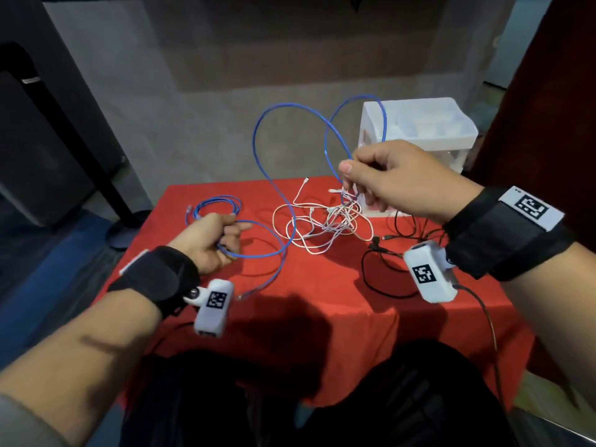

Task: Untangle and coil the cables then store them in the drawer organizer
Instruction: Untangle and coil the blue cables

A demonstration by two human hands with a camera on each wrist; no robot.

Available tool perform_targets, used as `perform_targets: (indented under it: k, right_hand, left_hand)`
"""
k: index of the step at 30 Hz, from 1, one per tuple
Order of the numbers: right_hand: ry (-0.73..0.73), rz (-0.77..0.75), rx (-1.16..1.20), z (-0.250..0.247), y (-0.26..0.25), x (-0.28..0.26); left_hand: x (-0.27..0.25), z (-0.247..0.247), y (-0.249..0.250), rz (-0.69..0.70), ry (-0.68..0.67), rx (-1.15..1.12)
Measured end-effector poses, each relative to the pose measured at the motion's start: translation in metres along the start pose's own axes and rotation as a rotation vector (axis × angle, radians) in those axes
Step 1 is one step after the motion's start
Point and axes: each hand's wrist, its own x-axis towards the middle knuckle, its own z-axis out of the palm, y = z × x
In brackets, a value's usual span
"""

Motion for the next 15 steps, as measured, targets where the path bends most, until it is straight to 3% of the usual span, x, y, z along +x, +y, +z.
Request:
perform_targets:
  k: [2, 5, 11, 13, 15]
  right_hand:
    - [-0.114, 0.029, -0.046, 0.005, 0.011, -0.005]
    - [-0.187, 0.082, -0.113, 0.021, 0.023, -0.001]
    - [-0.073, 0.219, -0.030, 0.048, 0.045, 0.035]
    - [-0.095, 0.249, -0.181, 0.051, 0.042, 0.034]
    - [-0.010, 0.174, -0.341, 0.053, 0.033, 0.028]
  left_hand:
    - [-0.012, -0.011, 0.009, 0.041, 0.013, 0.165]
    - [-0.031, -0.018, 0.021, 0.267, 0.082, 0.227]
    - [-0.064, -0.004, 0.037, 0.719, 0.132, 0.163]
    - [-0.076, 0.003, 0.035, 0.794, 0.097, 0.204]
    - [-0.089, 0.010, 0.032, 0.831, 0.049, 0.254]
